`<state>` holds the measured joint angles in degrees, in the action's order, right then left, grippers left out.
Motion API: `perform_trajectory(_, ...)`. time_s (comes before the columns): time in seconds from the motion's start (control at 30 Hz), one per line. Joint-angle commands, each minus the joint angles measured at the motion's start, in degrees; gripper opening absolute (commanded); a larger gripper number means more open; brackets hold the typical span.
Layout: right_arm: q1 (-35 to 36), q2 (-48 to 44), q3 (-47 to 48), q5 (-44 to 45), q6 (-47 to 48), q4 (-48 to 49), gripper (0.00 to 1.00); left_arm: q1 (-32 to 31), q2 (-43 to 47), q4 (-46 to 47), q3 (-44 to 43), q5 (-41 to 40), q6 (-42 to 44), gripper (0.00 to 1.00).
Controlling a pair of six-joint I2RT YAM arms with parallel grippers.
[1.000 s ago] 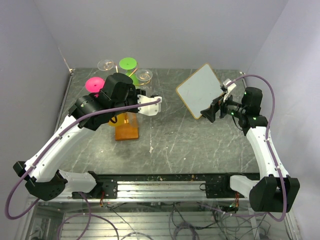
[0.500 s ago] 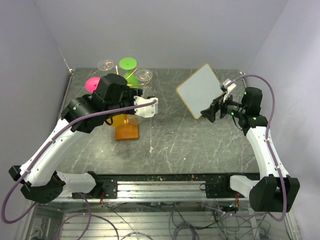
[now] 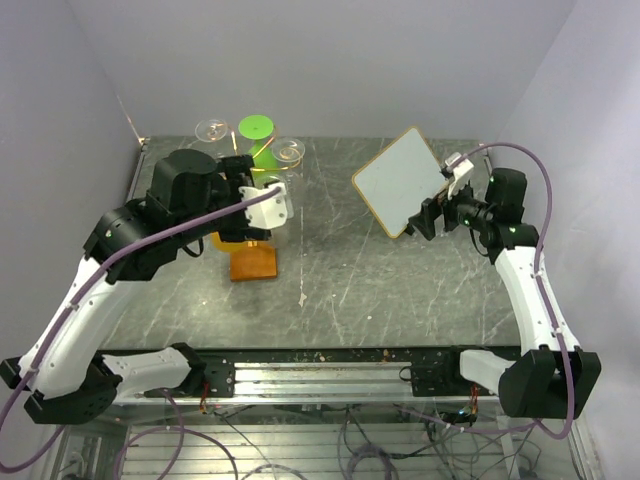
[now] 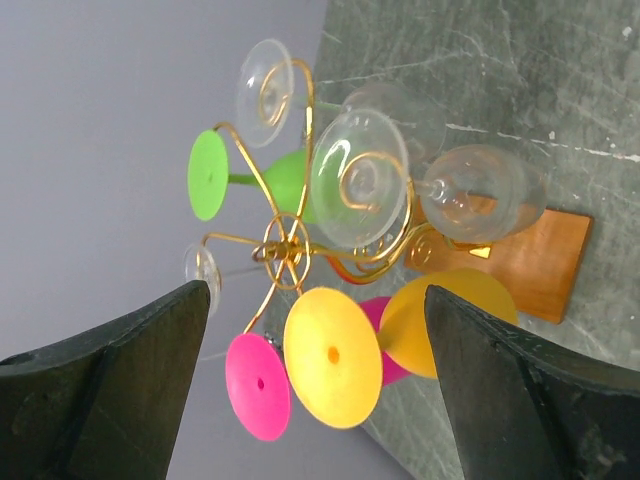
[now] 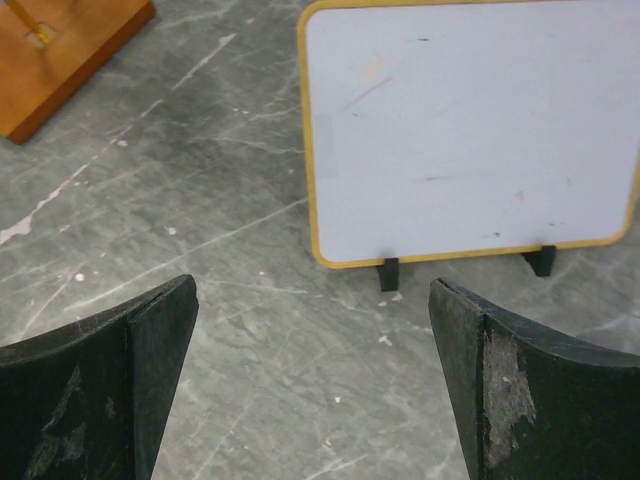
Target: Place the wine glass upside down on the wine glass rack
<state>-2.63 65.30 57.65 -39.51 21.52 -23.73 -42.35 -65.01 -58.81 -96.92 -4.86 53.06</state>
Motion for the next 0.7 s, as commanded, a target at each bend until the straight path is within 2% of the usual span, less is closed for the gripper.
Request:
perform_trajectory(0.0, -0.3, 0.6, 2.7, 7.9, 0.1, -0.5, 1.0, 2.3, 2.4, 2.0, -1.9, -0.6, -6.0, 0.99)
perform_trajectory(0.2, -0.4, 0.8, 3.9, 26.3, -4.0, 2.9, 1.0, 7.9, 6.0, 9.8, 0.0, -9.7, -13.0, 0.99)
perform_trajectory(0.37, -0.4, 3.1, 6.3, 36.6, -7.8, 3.4, 1.0, 14.3, 7.6, 16.6, 2.6, -19.4, -20.1, 0.99)
perform_trajectory(0.5, -0.4, 3.7, 7.0, 39.1, -11.1, 4.8, 1.0, 20.5, 8.4, 19.4, 5.5, -24.9, -27.7, 0.99)
perform_trajectory(0.67, -0.4, 2.6, 7.9, 40.2, -13.5, 6.2, 1.0, 30.8, 11.7, 24.9, 11.6, -22.8, -39.1, 0.99)
